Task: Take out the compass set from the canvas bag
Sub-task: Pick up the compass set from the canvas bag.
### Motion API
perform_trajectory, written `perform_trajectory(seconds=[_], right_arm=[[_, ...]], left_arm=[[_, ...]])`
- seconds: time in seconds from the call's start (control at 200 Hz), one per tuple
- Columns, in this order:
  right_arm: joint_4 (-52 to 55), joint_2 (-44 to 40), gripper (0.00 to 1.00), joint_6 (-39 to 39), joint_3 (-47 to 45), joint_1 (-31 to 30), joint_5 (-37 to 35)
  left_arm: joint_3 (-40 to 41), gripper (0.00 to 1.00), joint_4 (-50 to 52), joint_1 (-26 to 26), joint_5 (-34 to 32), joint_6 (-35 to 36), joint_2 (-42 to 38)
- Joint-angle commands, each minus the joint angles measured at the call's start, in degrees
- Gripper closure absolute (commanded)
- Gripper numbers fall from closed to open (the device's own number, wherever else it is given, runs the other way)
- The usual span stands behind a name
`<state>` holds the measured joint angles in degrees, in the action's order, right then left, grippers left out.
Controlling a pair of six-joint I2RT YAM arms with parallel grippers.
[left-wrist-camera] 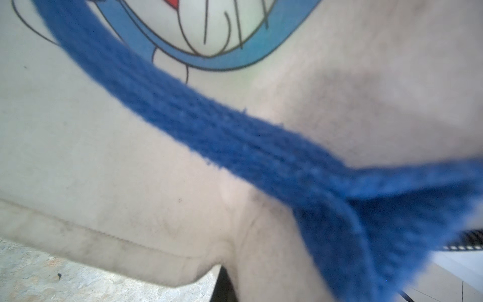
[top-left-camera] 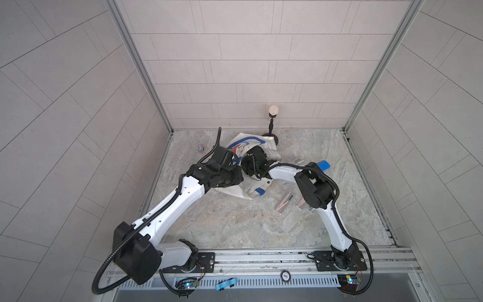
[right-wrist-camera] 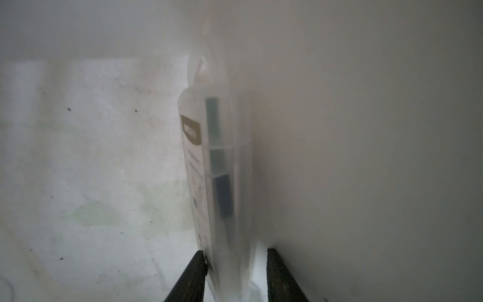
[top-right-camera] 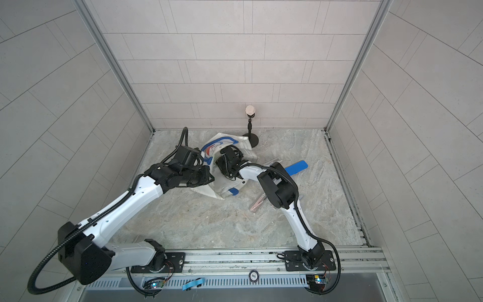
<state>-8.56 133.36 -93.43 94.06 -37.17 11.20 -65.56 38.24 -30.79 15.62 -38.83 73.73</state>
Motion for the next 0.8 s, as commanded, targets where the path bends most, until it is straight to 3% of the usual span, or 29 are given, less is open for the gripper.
perform_trajectory(seconds=[0.0, 0.13, 0.255, 0.38, 0.545, 0.795], right_arm=[[-4.1, 2.3, 0.59, -2.9, 0.9, 0.1, -0.9], [-7.3, 4.0, 0.62, -3.3, 1.9, 0.3, -0.8], [-9.5, 6.2, 0.82, -3.1, 4.4, 0.6, 1.3], [-10.4, 4.7, 0.88, -1.1, 4.2, 0.7, 3.6], [-8.3, -3.9, 0.89, 2.2, -2.5, 0.5, 4.9], [2.1, -24.3, 0.91, 8.4, -18.4, 1.5, 4.0]], left_arm=[[-2.3, 1.0, 1.7, -0.3, 1.7, 0.9, -0.2], [-2.4, 1.0, 2.1, -0.3, 1.4, 1.0, -0.6], [-2.8, 1.0, 2.4, -0.3, 1.1, 1.0, -0.5], [-2.6, 1.0, 2.3, -0.3, 0.3, 0.7, -0.2], [-2.3, 1.0, 1.3, -0.2, -2.5, -0.1, 0.2], [-0.6, 1.0, -3.8, -0.2, -6.6, -1.6, 0.4]])
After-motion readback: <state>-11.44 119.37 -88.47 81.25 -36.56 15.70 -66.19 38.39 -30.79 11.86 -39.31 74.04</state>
